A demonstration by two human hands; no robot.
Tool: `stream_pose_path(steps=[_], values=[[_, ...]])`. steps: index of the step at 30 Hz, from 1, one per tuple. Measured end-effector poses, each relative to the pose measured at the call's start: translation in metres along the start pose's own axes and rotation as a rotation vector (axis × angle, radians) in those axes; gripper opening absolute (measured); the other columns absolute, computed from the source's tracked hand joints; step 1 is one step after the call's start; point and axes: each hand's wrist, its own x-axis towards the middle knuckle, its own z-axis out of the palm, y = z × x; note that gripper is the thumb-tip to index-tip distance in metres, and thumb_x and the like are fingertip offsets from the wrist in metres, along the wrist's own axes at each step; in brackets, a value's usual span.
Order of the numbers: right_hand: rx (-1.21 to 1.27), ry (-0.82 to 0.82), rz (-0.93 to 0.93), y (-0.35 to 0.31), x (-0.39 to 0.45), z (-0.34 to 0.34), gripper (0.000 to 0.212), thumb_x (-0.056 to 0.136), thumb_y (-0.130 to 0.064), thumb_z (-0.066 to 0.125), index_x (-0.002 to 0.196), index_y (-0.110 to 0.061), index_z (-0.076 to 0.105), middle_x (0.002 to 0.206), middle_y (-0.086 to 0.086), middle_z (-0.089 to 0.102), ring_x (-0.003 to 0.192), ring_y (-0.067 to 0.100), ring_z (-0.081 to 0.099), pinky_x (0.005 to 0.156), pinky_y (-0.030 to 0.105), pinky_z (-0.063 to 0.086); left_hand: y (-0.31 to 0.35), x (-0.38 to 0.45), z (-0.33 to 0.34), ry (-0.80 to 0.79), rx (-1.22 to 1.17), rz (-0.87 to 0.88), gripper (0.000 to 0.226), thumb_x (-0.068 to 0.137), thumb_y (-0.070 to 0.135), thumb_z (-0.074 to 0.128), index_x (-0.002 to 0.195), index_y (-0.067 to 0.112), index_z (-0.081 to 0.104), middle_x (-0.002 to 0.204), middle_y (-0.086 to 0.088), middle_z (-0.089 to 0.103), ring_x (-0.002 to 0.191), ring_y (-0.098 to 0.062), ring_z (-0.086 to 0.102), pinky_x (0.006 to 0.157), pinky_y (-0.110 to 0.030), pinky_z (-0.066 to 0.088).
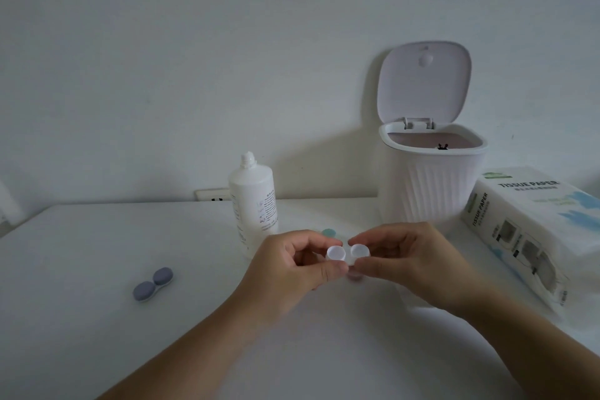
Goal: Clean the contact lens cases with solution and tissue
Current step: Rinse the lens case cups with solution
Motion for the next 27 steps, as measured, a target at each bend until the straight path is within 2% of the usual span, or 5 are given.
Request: stream_pose_path(steps=[4,9,12,19,27], values=[[0.049,0.015,0.008,0.001,0.0,-0.002,0.019,0.081,-0.003,0.079,0.098,-0.011,0.079,0.088,0.015,0.078,0.086,0.033,0.076,0.088,0.035,0.06,0.013,-0.003,-0.005,0.055,0.099,0.067,0.022,0.075,0.03,0.088,0.094,0.034,0.079,0.075,0.004,0.071,0.058,-0.009,0.053,0.056,-0.026,0.049],[0.092,0.108,0.007,0.003,0.001,-0.002,0.021,0.076,0.0,0.081,0.085,-0.018,0.08,0.08,0.006,0.079,0.071,0.011,0.076,0.066,0.01,0.053,0.028,-0.008,-0.043,0.536,0.361,0.376,0.013,0.08,0.042,0.072,0.092,0.039,0.073,0.071,0.018,0.064,0.056,-0.002,0.051,0.057,-0.008,0.04],[0.096,0.111,0.017,0.004,0.002,-0.001,0.018,0.075,-0.001,0.082,0.085,-0.017,0.08,0.08,0.008,0.079,0.072,0.013,0.076,0.067,0.011,0.053,0.024,-0.007,-0.07,0.713,0.399,0.349,0.034,0.081,0.048,0.065,0.114,0.042,0.063,0.099,0.016,0.064,0.079,-0.006,0.06,0.068,-0.012,0.044],[0.086,0.068,0.047,0.011,0.002,0.0,0.021,0.072,-0.021,0.085,0.092,-0.025,0.08,0.083,0.008,0.08,0.082,0.023,0.078,0.078,0.017,0.057,0.002,0.016,-0.099,0.261,0.291,-0.084,0.086,0.062,0.047,0.078,0.141,0.04,0.047,0.13,0.018,0.066,0.125,-0.001,0.057,0.108,-0.037,0.044],[0.055,0.049,0.032,0.014,0.003,0.0,0.029,0.071,-0.04,0.084,0.096,-0.027,0.079,0.086,0.005,0.08,0.084,0.022,0.077,0.086,0.029,0.058,-0.01,0.026,-0.098,0.217,0.141,-0.048,0.068,0.061,0.036,0.083,0.125,0.031,0.061,0.113,0.009,0.076,0.106,-0.012,0.073,0.078,-0.021,0.058]])
